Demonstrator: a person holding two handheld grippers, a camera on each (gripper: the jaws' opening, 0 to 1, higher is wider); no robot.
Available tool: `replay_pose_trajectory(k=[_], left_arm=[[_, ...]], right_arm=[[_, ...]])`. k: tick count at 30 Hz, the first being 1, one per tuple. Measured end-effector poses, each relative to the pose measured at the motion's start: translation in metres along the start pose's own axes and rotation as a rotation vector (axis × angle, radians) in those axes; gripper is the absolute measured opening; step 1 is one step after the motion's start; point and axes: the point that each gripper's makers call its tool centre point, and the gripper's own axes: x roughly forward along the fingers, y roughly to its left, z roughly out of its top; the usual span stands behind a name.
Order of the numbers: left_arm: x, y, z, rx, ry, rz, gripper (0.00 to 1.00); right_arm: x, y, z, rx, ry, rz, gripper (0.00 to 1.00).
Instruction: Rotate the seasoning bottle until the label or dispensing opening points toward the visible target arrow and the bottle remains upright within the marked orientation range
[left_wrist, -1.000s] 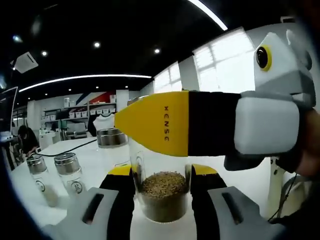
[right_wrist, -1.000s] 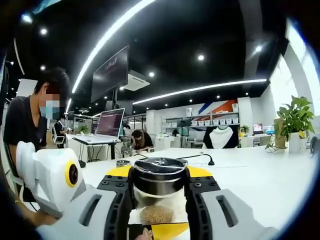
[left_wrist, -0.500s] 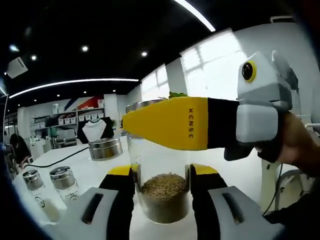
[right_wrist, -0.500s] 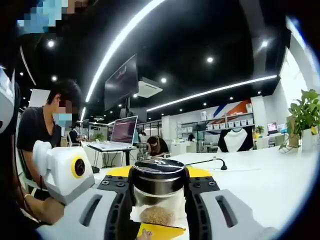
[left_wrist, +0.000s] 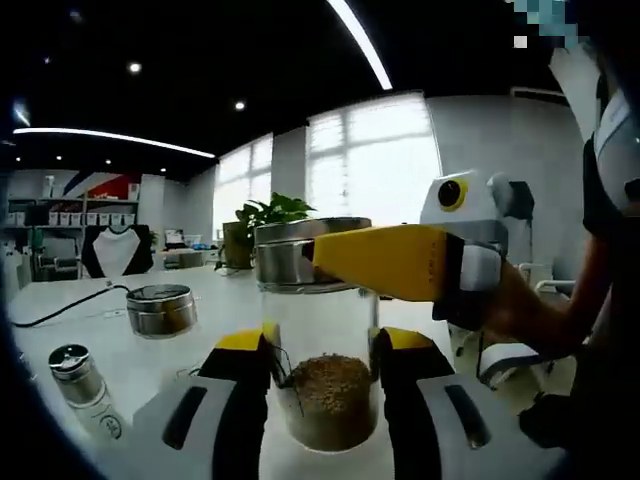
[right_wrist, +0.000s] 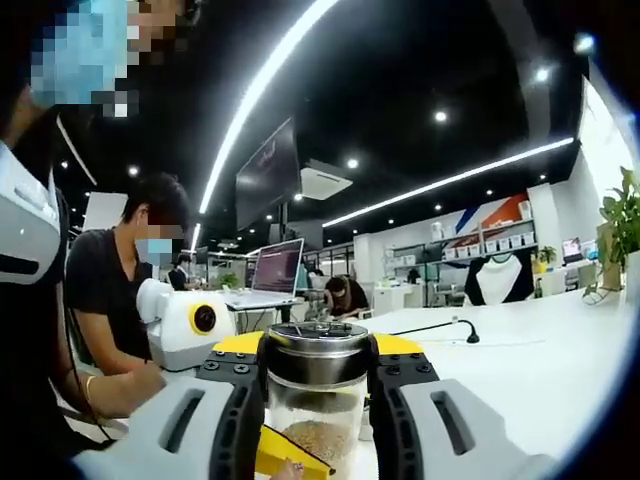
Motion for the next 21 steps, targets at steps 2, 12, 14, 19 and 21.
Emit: replay_pose_trajectory(k=[2, 12, 14, 19, 21], left_arm=[[-0.001, -0.004, -0.001, -0.005, 0.022, -0.039, 0.46], [-0.001, -0.013, -0.007, 0.004, 0.06, -0.187, 0.51], [-0.001, -0.016, -0.009, 0.002, 0.066, -0.212, 0.51], [0.001, -0.021, -0.009, 0.026, 0.055, -0.226, 0.49], [0.001, -0.022, -0.008, 0.008, 0.05, -0.232, 0.49]], right_arm=[[-0.001, 0.003, 0.0, -0.006, 0.003, 0.012, 0.37], [-0.005, 0.015, 0.002, 0.021, -0.006, 0.074, 0.37], [-0.005, 0.017, 0.002, 0.019, -0.004, 0.085, 0.37], [-0.006, 0.018, 0.003, 0.016, -0.004, 0.092, 0.37], [-0.007, 0.018, 0.004, 0.024, -0.005, 0.097, 0.37]])
